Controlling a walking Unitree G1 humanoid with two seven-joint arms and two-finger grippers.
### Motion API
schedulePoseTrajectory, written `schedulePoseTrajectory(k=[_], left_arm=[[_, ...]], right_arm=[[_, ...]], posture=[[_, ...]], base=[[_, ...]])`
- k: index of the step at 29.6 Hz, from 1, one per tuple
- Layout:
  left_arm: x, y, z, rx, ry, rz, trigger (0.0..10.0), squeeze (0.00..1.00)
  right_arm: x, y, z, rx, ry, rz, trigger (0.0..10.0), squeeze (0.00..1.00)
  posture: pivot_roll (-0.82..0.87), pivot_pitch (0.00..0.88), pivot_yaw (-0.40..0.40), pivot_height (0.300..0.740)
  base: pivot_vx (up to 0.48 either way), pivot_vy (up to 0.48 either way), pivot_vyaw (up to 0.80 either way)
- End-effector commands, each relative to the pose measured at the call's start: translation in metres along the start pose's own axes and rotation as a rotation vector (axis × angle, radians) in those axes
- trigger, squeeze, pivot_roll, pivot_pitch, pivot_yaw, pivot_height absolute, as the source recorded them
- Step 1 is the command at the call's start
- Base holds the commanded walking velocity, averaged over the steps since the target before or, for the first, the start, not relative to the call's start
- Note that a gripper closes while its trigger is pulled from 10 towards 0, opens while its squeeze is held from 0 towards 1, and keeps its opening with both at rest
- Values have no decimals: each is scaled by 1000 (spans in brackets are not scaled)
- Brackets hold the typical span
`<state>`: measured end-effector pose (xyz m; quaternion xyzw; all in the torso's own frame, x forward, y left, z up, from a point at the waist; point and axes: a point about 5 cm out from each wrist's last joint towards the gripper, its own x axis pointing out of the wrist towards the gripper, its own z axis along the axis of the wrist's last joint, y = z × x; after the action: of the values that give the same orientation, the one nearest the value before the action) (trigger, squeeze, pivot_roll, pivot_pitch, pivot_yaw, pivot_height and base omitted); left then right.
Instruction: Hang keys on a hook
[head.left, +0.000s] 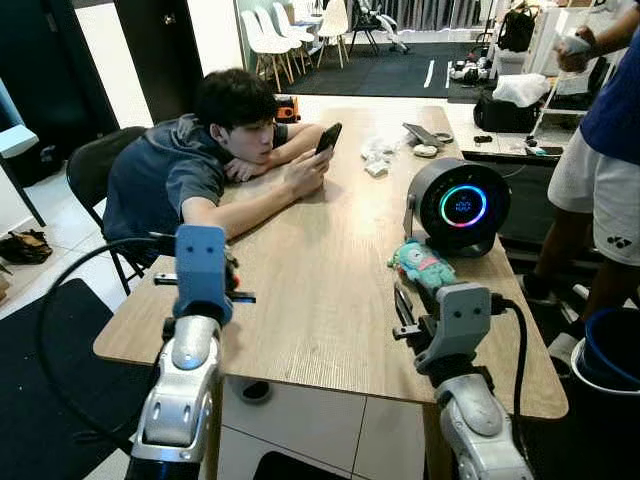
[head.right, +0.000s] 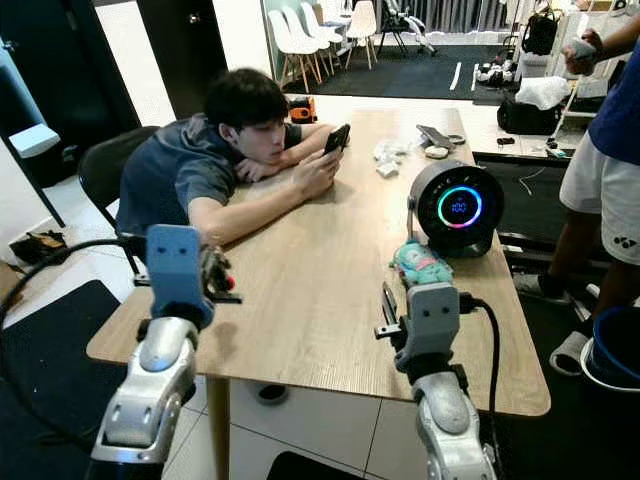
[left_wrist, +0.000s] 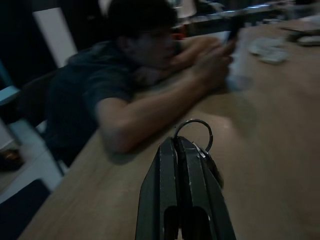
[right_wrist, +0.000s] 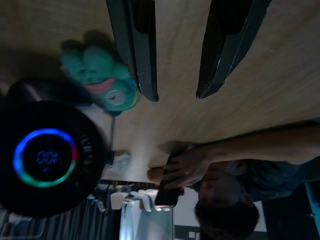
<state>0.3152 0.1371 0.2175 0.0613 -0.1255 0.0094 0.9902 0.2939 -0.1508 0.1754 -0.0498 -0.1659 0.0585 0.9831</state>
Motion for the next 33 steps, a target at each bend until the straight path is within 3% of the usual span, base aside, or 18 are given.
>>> schedulePoseTrajectory(k=[1, 7, 12, 33], left_arm=[[-2, 3, -4, 21, 13, -29, 10000, 0], [-13, -1, -16, -31, 107, -176, 10000, 0], [-23, 1, -21, 9, 131, -242, 10000, 0], [-21, -2, -19, 11, 124, -214, 10000, 0]], right_arm=[[-1, -3, -2, -27, -2, -7, 10000, 0], [-14, -9, -20, -84, 62, 5, 10000, 0], [-15, -14, -23, -74, 76, -8, 10000, 0], [-11, -1, -25, -26, 78, 25, 10000, 0]], posture=[[-22, 115, 102, 740], [-14, 112, 110, 740], [-4, 108, 116, 740], [17, 114, 106, 740]], base=[[0, 0, 0], [0, 0, 0], [0, 0, 0], [0, 0, 0]])
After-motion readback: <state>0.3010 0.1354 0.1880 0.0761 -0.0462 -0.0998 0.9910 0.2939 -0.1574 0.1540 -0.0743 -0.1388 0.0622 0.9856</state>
